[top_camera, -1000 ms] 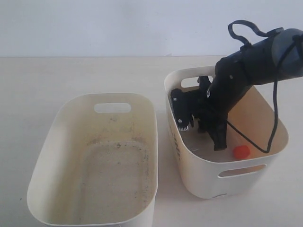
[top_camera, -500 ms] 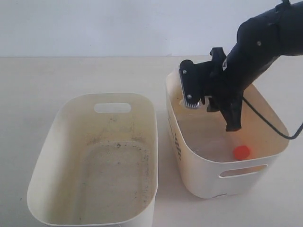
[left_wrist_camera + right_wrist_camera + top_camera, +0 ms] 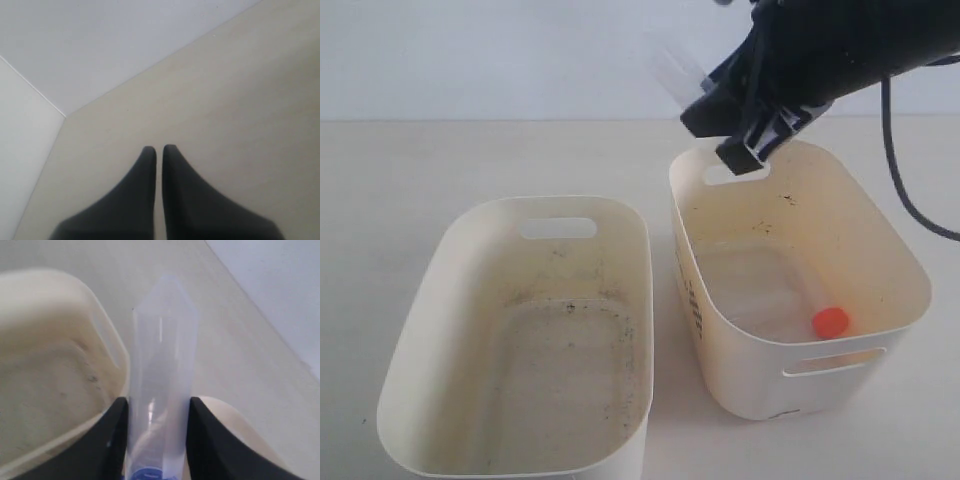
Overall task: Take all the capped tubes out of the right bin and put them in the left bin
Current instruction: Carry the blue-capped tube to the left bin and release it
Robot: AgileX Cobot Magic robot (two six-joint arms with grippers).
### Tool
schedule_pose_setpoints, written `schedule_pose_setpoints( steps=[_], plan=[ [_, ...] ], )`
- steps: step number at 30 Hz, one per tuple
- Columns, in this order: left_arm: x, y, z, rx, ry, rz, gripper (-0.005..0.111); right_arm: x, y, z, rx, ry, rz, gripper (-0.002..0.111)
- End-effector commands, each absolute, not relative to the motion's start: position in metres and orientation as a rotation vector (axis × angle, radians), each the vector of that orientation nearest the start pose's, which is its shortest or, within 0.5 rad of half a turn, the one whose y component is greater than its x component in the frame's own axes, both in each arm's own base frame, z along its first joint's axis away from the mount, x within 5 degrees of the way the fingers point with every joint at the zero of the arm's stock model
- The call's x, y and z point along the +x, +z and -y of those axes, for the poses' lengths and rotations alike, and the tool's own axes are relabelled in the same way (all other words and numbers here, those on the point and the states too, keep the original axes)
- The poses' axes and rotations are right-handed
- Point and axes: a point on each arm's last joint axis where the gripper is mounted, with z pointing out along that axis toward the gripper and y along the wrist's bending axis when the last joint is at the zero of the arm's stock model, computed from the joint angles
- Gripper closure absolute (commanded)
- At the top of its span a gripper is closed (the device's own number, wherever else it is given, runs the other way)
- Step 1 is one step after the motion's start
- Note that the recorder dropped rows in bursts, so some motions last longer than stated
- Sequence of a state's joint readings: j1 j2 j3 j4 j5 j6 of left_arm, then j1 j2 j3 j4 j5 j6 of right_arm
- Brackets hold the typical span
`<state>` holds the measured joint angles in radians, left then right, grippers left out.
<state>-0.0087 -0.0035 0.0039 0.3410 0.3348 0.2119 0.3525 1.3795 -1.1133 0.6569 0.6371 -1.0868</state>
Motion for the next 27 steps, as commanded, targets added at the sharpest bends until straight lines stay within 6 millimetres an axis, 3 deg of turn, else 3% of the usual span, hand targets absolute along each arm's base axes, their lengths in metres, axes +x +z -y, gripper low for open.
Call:
schedule_pose_setpoints(
  steps=[1, 7, 9, 11, 15, 17, 21, 24, 27],
  plan=[
    [0.054, 0.185, -0.009, 0.411, 0.468, -1.772, 0.103, 0.250, 0.328, -0.161, -1.150, 0.597, -1.961, 0.108],
    [0.054, 0.185, -0.009, 0.411, 0.468, -1.772, 0.103, 0.240, 0.313, -0.210, -1.109, 0.715, -1.991, 0.108],
    [0.054, 0.185, -0.009, 0.411, 0.468, -1.772, 0.103, 0.241, 0.301, -0.225, -1.107, 0.720, -2.013, 0.101],
    [0.054, 0.185, -0.009, 0.411, 0.468, -1.772, 0.103, 0.241, 0.292, -0.231, -1.112, 0.732, -2.042, 0.087],
    [0.054, 0.185, -0.009, 0.411, 0.468, -1.772, 0.103, 0.247, 0.273, -0.239, -1.064, 0.765, -2.140, 0.044],
    [0.054, 0.185, -0.009, 0.411, 0.468, -1.772, 0.103, 0.250, 0.265, -0.241, -1.056, 0.769, -2.174, 0.031],
    [0.054, 0.185, -0.009, 0.411, 0.468, -1.772, 0.103, 0.251, 0.260, -0.242, -1.047, 0.776, -2.196, 0.040],
    [0.054, 0.185, -0.009, 0.411, 0.468, -1.772, 0.103, 0.250, 0.274, -0.239, -1.025, 0.775, -2.165, 0.054],
    [0.054, 0.185, -0.009, 0.411, 0.468, -1.772, 0.103, 0.252, 0.300, -0.228, -0.975, 0.735, -2.112, 0.071]
  ],
)
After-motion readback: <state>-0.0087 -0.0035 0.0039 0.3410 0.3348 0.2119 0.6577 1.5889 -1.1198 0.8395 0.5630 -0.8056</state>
